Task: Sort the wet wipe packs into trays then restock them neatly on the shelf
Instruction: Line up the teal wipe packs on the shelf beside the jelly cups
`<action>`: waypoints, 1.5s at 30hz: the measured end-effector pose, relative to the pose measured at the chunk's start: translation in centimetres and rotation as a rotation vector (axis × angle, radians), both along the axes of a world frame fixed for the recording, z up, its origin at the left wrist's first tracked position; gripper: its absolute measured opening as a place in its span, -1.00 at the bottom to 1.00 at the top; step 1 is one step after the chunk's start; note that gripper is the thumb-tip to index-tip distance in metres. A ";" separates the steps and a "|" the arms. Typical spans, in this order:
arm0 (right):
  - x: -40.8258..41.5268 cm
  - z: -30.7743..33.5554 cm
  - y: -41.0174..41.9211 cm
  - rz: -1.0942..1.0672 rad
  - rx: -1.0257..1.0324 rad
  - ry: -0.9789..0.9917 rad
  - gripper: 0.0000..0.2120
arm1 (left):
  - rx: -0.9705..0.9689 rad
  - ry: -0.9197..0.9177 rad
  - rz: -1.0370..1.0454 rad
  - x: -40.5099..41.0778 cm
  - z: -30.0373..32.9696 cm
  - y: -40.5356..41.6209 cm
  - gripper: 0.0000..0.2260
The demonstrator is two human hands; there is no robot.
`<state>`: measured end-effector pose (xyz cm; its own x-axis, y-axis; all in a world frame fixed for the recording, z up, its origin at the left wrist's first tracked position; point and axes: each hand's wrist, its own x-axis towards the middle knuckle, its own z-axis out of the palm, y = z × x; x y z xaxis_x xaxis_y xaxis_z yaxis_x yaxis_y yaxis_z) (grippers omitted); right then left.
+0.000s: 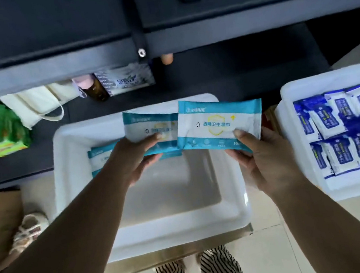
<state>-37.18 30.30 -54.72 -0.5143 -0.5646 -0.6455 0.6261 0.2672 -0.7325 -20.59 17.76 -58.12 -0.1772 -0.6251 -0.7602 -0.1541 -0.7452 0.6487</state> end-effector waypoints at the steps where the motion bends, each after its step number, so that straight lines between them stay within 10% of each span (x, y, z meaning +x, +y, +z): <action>1: 0.1 1.6 -0.2 0.015 -0.024 -0.009 -0.84 | -0.025 0.036 -0.002 0.5 2.1 -0.1 -0.89; 11: -0.7 21.4 -2.4 0.181 -0.245 0.061 -0.81 | -0.390 0.219 -0.068 2.3 27.2 -1.5 -0.81; 23: -1.0 44.4 -4.3 0.341 -0.535 0.628 -0.86 | -0.867 0.241 -0.106 4.8 49.7 -1.6 -0.86; 37: 1.3 55.7 -6.4 0.325 -0.730 0.765 -0.82 | -1.164 0.231 0.004 8.4 60.3 -1.9 -0.77; 45: -0.6 57.6 -10.5 0.238 -0.592 0.971 -0.88 | -1.564 -0.346 0.346 9.8 60.9 -6.4 -0.81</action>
<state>-37.76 19.82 2.85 -0.4884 -0.7951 0.3596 -0.2872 -0.2427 -0.9266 -10.82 11.36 2.75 0.1607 -0.7505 0.6410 -0.4190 0.5361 0.7328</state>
